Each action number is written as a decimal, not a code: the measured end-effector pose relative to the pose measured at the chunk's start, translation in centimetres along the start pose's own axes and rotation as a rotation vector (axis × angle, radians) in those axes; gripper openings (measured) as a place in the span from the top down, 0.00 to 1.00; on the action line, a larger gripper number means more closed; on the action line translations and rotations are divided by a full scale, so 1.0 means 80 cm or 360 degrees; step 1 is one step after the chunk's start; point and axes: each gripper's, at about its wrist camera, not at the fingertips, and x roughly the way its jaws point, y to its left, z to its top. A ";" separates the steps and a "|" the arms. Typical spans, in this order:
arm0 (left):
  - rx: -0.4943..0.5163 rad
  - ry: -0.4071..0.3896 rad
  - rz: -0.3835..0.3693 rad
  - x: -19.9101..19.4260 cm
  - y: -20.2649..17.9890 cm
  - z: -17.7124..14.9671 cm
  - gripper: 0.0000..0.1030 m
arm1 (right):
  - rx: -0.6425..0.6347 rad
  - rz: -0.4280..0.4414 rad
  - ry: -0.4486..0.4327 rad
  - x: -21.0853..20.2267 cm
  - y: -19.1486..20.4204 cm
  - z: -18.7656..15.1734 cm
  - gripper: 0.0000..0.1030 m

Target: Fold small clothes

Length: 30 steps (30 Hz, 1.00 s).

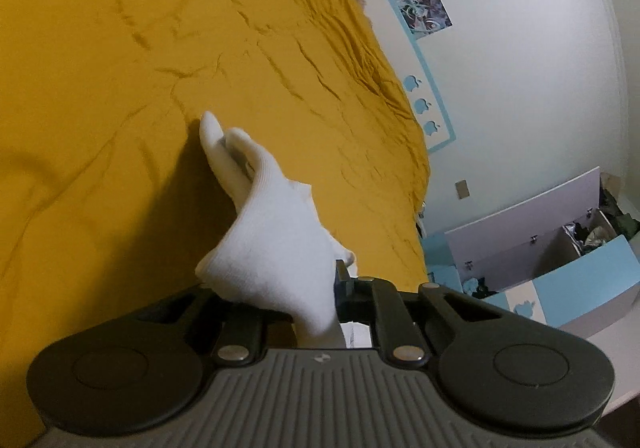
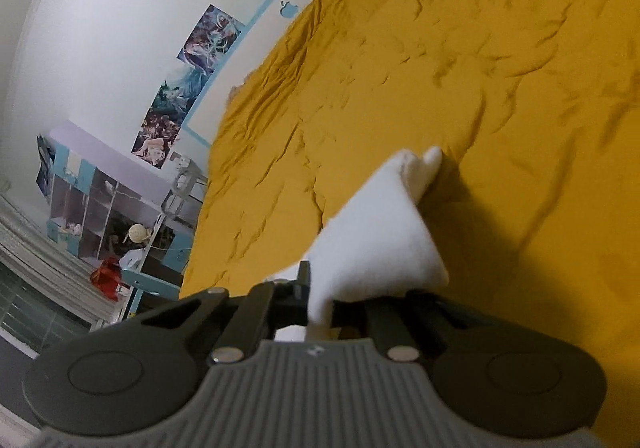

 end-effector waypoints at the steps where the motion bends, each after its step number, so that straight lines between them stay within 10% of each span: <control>1: -0.0009 0.0001 0.0006 -0.012 0.003 -0.015 0.86 | 0.0006 -0.0003 0.0009 -0.017 -0.007 -0.006 1.00; 8: -0.0214 0.0114 0.0119 -0.033 0.086 -0.092 0.86 | 0.0193 -0.0168 0.0150 -0.069 -0.100 -0.058 1.00; 15: -0.0061 0.0189 0.0102 -0.054 0.088 -0.076 0.75 | 0.0192 -0.0296 0.0173 -0.096 -0.143 -0.067 0.87; 20: 0.0118 0.0132 0.0334 -0.113 0.073 -0.048 0.55 | 0.0057 -0.0284 0.0007 -0.158 -0.121 -0.044 0.51; 23: 0.0206 0.0051 0.0438 -0.124 0.048 -0.030 0.53 | -0.0117 -0.0162 -0.0047 -0.163 -0.091 -0.027 0.49; 30: 0.0564 0.0008 0.0206 -0.049 -0.029 -0.011 0.35 | -0.0386 -0.0038 -0.0017 -0.055 -0.035 0.003 0.42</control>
